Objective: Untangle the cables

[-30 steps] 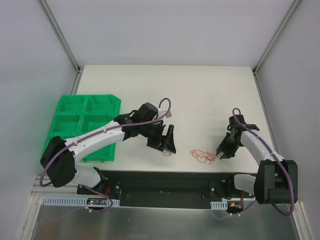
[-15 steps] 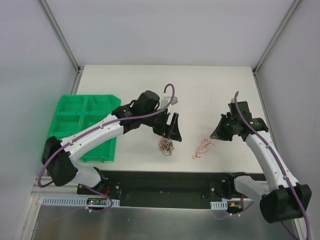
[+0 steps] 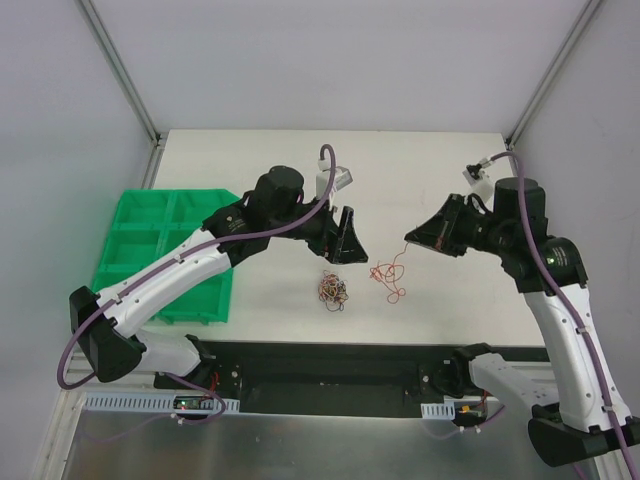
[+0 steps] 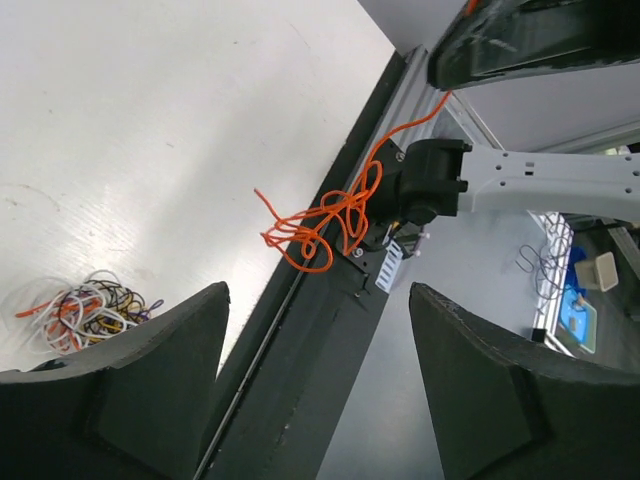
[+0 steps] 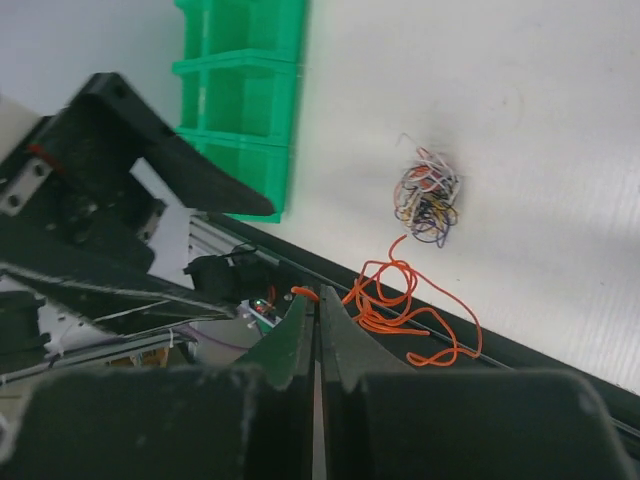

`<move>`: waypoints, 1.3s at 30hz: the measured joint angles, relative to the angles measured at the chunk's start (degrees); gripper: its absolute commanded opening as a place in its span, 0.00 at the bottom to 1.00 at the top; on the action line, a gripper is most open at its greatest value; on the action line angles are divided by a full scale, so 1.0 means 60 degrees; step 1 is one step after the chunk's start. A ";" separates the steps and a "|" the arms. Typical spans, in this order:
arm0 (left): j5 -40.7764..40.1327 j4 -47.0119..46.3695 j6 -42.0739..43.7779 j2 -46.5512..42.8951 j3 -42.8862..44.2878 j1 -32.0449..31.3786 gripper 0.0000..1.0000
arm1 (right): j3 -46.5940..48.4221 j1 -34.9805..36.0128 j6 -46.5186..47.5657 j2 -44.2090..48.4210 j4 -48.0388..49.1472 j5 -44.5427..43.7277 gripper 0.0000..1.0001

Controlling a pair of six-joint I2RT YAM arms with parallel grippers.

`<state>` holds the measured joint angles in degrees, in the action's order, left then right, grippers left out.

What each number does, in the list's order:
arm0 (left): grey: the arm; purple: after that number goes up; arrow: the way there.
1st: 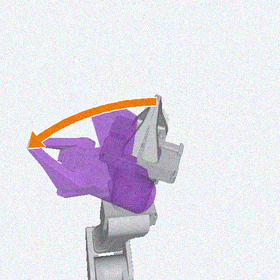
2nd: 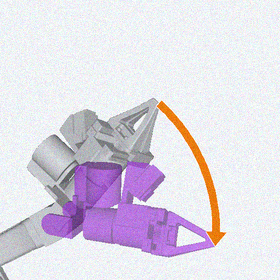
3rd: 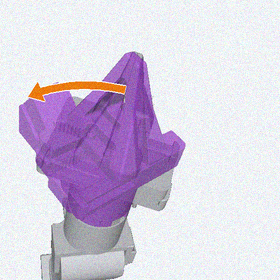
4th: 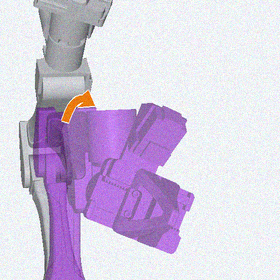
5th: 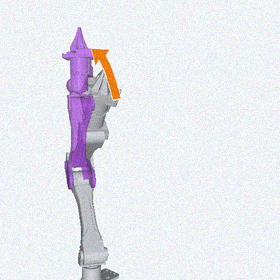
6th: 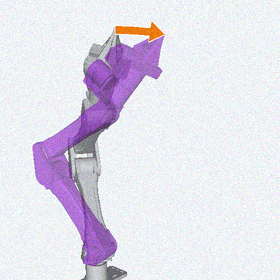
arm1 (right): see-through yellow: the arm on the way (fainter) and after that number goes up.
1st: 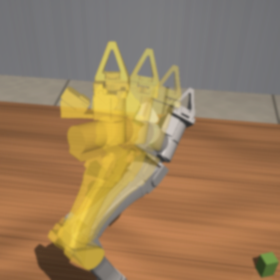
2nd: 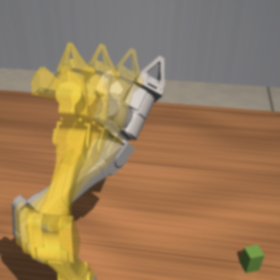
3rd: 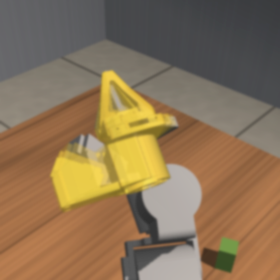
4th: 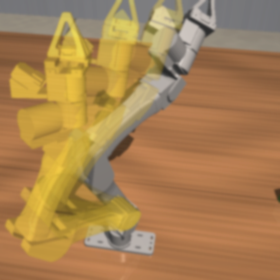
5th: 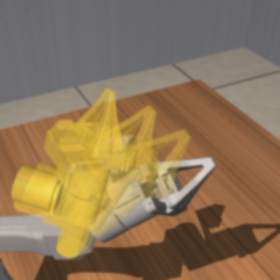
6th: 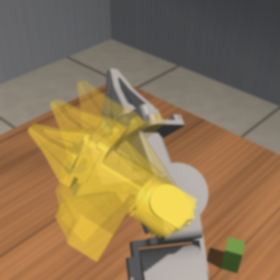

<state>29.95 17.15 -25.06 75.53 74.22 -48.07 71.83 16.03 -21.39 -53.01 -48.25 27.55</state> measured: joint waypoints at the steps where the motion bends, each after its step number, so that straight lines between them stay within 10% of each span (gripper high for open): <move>1: 0.0047 -0.0029 -0.0044 0.0004 0.0004 0.0000 0.73 | 0.0208 0.0007 0.0007 -0.0036 -0.0004 0.0193 0.00; 7: 0.0787 -0.0146 -0.0444 0.0226 0.0004 0.0000 0.55 | 0.0739 0.0022 0.0000 0.0000 0.0022 0.1220 0.00; 16: 0.1133 -0.0554 -0.1249 0.0288 -0.0306 0.0018 0.65 | 0.0729 0.0215 -0.0153 0.0248 0.0080 0.2014 0.00; 39: 0.2943 -0.0820 -0.3144 0.1668 -0.0426 -0.0124 0.21 | 0.0568 0.1242 -0.0098 0.0419 0.0069 0.1756 0.00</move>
<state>47.62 12.23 -43.92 85.54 71.66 -48.82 75.24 23.49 -21.98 -50.50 -47.83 38.09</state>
